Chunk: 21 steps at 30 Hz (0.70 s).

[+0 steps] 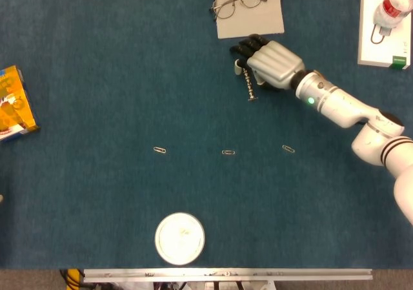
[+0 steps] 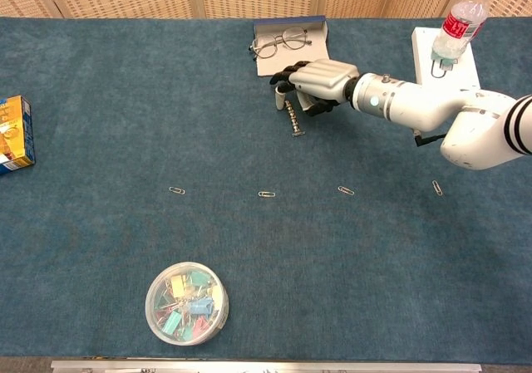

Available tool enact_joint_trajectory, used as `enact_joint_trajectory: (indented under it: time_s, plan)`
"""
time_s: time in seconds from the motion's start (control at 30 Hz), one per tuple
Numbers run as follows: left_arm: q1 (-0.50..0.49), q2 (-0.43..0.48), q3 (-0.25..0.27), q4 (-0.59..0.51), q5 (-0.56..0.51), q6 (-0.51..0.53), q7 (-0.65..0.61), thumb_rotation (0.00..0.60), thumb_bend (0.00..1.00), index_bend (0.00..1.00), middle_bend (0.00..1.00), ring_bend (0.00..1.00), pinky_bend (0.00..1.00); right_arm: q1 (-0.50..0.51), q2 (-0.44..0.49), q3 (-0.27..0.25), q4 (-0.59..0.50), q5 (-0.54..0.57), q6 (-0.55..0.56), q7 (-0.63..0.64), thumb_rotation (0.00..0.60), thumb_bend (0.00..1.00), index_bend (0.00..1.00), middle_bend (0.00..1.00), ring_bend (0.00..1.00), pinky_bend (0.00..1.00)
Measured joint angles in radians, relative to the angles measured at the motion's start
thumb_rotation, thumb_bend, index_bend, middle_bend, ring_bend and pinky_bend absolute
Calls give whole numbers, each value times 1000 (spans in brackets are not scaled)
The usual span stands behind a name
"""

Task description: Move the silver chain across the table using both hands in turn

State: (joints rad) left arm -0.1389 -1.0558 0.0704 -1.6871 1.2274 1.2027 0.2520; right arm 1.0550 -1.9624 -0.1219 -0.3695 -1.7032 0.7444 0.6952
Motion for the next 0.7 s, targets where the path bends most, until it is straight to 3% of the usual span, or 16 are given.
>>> enact_joint_trajectory:
  time_s: [0.4, 0.7]
  plan:
    - [-6, -3, -2, -11, 10, -9, 15, 600, 104, 251, 0, 0, 0, -48, 52, -16, -16, 3, 34, -11, 600, 1000, 360, 95, 0, 41]
    - [-11, -4, -1, -31, 21, -5, 42, 600, 104, 253, 0, 0, 0, -99, 140, -14, -112, 15, 99, -59, 600, 1000, 360, 96, 0, 41]
